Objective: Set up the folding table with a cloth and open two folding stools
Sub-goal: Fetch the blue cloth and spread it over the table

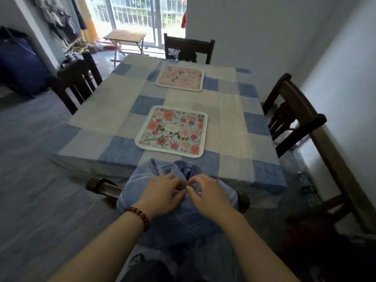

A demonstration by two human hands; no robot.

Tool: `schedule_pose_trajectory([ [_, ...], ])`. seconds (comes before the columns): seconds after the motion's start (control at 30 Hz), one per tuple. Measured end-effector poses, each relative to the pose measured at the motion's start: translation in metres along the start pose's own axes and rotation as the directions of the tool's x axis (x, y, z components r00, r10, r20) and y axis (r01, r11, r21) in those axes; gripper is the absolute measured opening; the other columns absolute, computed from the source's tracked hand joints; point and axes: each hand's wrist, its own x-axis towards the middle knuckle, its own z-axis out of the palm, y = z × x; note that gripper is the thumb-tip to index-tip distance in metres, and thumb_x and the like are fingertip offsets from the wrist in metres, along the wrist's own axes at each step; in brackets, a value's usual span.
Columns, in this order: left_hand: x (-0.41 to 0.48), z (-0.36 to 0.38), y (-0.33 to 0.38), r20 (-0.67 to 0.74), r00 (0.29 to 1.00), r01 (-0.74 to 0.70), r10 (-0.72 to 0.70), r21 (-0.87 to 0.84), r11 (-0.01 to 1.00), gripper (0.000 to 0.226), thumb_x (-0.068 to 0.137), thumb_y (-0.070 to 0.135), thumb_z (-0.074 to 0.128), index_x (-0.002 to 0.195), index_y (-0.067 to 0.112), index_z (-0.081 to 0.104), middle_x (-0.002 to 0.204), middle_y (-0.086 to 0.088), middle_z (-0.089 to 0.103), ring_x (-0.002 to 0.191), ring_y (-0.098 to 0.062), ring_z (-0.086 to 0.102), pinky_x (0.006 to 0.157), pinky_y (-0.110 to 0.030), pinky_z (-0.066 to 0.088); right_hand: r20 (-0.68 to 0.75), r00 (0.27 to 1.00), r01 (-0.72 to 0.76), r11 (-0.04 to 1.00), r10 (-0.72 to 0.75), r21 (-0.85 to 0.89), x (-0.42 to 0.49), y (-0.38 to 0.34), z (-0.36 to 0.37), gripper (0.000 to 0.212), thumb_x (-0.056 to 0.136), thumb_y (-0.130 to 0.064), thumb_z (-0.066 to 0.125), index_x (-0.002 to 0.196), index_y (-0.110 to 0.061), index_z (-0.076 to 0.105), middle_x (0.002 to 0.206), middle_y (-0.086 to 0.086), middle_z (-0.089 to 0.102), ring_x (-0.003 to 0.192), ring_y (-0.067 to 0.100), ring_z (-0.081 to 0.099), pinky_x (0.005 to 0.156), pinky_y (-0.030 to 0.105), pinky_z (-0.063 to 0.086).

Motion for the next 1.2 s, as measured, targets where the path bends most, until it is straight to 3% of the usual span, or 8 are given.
schedule_pose_trajectory([
  [0.07, -0.005, 0.017, -0.009, -0.015, 0.999, 0.042, -0.040, 0.106, 0.993, 0.063, 0.080, 0.061, 0.013, 0.098, 0.027, 0.063, 0.098, 0.004, 0.062, 0.091, -0.020, 0.057, 0.080, -0.035, 0.044, -0.047, 0.999, 0.000, 0.981, -0.009, -0.194, -0.005, 0.013, 0.018, 0.031, 0.097, -0.039, 0.034, 0.096, -0.024, 0.061, 0.103, -0.002, 0.065, 0.092, 0.022, 0.059, 0.082, 0.038, 0.045],
  [0.17, -0.009, 0.027, -0.010, -0.088, 0.995, 0.058, -0.046, 0.142, 0.988, 0.059, 0.084, 0.058, 0.012, 0.092, 0.029, 0.062, 0.092, 0.005, 0.063, 0.085, -0.018, 0.059, 0.077, -0.034, 0.042, -0.107, 0.991, 0.028, 0.915, -0.077, -0.403, -0.013, 0.019, 0.029, 0.053, 0.093, -0.040, 0.014, 0.079, -0.022, 0.061, 0.088, 0.001, 0.069, 0.079, 0.024, 0.062, 0.078, 0.038, 0.041],
  [0.47, -0.011, 0.028, -0.007, -0.080, 0.996, 0.043, -0.029, 0.180, 0.983, 0.064, 0.083, 0.060, 0.008, 0.100, 0.030, 0.062, 0.097, 0.005, 0.062, 0.089, -0.018, 0.057, 0.081, -0.033, 0.038, -0.036, 0.991, 0.102, 0.917, -0.125, -0.385, -0.016, 0.027, 0.026, 0.062, 0.083, -0.069, 0.019, 0.088, -0.023, 0.060, 0.095, -0.001, 0.068, 0.088, 0.023, 0.061, 0.081, 0.039, 0.040],
  [0.57, -0.010, 0.022, -0.013, 0.024, 0.999, -0.045, 0.042, 0.168, 0.985, 0.069, 0.079, 0.070, 0.011, 0.111, 0.030, 0.057, 0.103, 0.004, 0.058, 0.094, -0.016, 0.054, 0.086, -0.031, 0.036, 0.015, 0.985, 0.165, 0.909, -0.173, -0.383, -0.013, 0.030, 0.023, 0.057, 0.079, -0.073, 0.033, 0.089, -0.023, 0.059, 0.095, -0.003, 0.067, 0.087, 0.020, 0.061, 0.076, 0.037, 0.042],
  [0.7, -0.007, 0.015, -0.023, 0.150, 0.981, -0.142, 0.121, 0.137, 0.980, 0.073, 0.074, 0.077, 0.020, 0.120, 0.030, 0.051, 0.113, 0.004, 0.055, 0.101, -0.015, 0.053, 0.091, -0.029, 0.036, 0.104, 0.969, 0.248, 0.887, -0.225, -0.389, -0.011, 0.032, 0.020, 0.060, 0.081, -0.070, 0.028, 0.101, -0.022, 0.057, 0.104, -0.003, 0.063, 0.093, 0.019, 0.059, 0.079, 0.034, 0.041],
  [0.87, -0.012, 0.021, -0.015, 0.007, 0.994, -0.108, 0.109, 0.206, 0.973, 0.080, 0.074, 0.081, 0.010, 0.109, 0.024, 0.054, 0.104, 0.002, 0.055, 0.094, -0.017, 0.053, 0.083, -0.028, 0.036, 0.044, 0.963, 0.263, 0.888, -0.267, -0.376, -0.015, 0.031, 0.023, 0.074, 0.084, -0.072, 0.007, 0.098, -0.022, 0.059, 0.096, -0.002, 0.064, 0.086, 0.020, 0.060, 0.074, 0.037, 0.044],
  [1.03, -0.005, 0.022, -0.010, -0.066, 0.998, 0.014, -0.002, 0.184, 0.983, 0.078, 0.069, 0.083, 0.000, 0.094, 0.025, 0.046, 0.095, 0.001, 0.054, 0.088, -0.018, 0.053, 0.075, -0.031, 0.037, -0.143, 0.963, 0.162, 0.915, -0.228, -0.369, -0.011, 0.030, 0.031, 0.040, 0.095, -0.044, 0.026, 0.078, -0.022, 0.055, 0.078, -0.004, 0.060, 0.068, 0.018, 0.059, 0.060, 0.033, 0.046],
  [1.2, -0.002, 0.022, -0.005, -0.102, 0.995, 0.015, -0.008, 0.070, 0.997, 0.045, 0.087, 0.066, 0.036, 0.072, 0.024, 0.039, 0.081, 0.001, 0.059, 0.071, -0.018, 0.054, 0.064, -0.032, 0.040, -0.263, 0.959, 0.029, 0.958, -0.107, -0.287, -0.007, 0.019, 0.032, 0.041, 0.090, -0.041, 0.021, 0.075, -0.019, 0.052, 0.081, -0.001, 0.060, 0.077, 0.020, 0.057, 0.067, 0.035, 0.044],
])
